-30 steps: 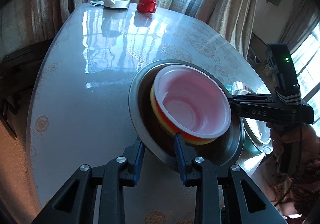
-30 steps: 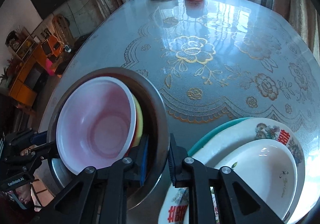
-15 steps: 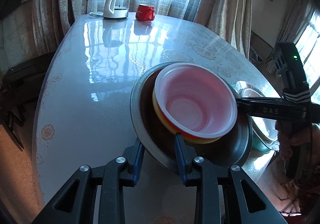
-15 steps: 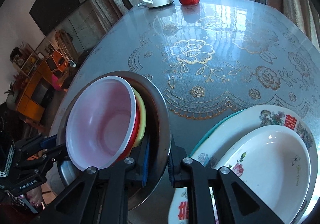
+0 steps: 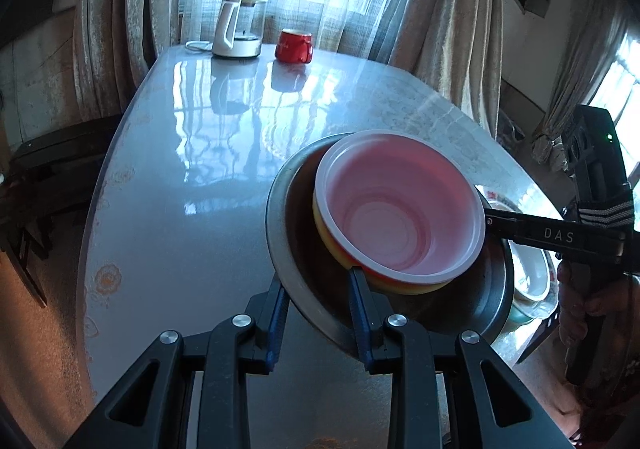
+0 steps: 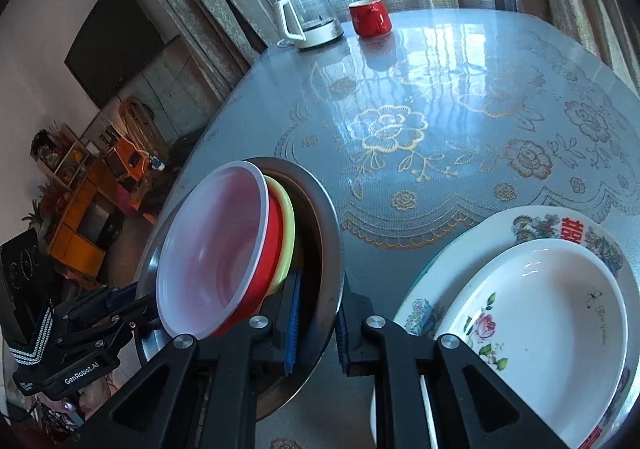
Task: Organize plates and bowls
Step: 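Lift the steel bowl with nested bowls and carry it over the plate stack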
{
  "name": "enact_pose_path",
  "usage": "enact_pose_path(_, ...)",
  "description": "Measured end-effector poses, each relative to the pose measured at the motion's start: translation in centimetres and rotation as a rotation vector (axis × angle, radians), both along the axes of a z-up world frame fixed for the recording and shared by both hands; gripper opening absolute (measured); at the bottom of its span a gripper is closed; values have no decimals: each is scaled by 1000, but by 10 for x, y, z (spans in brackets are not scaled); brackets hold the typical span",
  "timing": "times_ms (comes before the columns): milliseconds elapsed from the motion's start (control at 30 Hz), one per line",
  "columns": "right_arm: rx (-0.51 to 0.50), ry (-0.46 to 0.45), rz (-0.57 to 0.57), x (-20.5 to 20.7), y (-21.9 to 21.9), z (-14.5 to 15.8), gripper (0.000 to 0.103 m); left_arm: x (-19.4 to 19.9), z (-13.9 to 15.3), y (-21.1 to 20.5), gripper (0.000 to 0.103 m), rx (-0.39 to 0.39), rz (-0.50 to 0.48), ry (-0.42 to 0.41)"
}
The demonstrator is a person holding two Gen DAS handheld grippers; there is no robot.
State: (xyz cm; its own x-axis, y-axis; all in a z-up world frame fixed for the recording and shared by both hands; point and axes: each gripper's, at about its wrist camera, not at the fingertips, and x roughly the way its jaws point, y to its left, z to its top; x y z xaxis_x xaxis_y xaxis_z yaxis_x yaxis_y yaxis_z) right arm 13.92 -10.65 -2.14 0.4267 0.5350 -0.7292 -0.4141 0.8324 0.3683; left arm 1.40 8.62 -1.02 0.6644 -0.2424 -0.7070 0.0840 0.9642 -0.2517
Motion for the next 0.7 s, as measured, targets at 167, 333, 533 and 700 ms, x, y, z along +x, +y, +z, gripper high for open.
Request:
enact_pose_path(167,31,-30,-33,-4,-14,12,16,6,16,-7,28,-5,-22,-37)
enact_pose_path(333,57,-63,-80,-14,-37,26,16,12,29,-22,27,-1,-59,-71)
enact_pose_path(533,80,-101,-147,-26,-66,42,16,22,44,-47,27,0,-117,-111)
enact_pose_path(700,95,-117,-210,-32,-93,48,16,29,51,-71,27,-1,-165,-123)
